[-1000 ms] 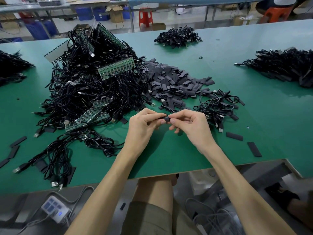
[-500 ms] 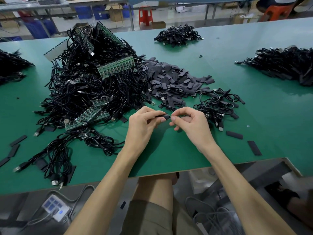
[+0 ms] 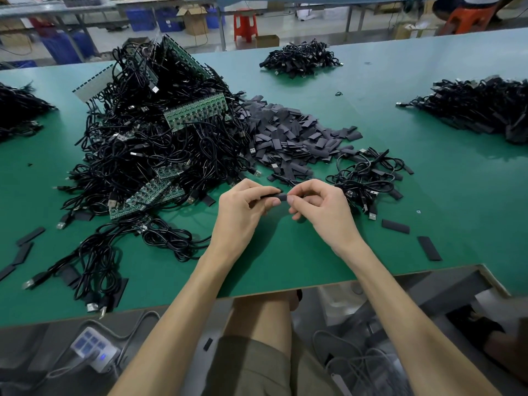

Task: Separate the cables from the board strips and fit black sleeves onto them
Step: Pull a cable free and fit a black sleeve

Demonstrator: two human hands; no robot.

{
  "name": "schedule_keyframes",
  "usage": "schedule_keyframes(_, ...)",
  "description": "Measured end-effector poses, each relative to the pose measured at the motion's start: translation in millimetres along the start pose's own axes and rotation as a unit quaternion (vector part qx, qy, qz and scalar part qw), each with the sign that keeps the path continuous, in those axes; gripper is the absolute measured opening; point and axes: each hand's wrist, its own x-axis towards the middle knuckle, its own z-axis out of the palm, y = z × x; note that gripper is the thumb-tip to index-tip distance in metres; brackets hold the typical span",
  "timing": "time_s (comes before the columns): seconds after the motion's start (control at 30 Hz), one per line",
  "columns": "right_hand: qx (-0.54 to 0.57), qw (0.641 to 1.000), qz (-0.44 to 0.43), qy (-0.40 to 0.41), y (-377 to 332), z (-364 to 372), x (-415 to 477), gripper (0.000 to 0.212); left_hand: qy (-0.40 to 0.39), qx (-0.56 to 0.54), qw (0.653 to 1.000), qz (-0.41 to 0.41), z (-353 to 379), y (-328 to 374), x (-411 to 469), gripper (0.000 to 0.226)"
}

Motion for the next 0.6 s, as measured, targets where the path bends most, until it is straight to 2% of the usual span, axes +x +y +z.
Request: schedule_keyframes(0.6,0.004,1.000,-0.021,-0.010,-2.6,0.5,-1.4,0.006,0.000,-0.008,1.000,-0.026,-0.9,3.7,-0.3,0.017)
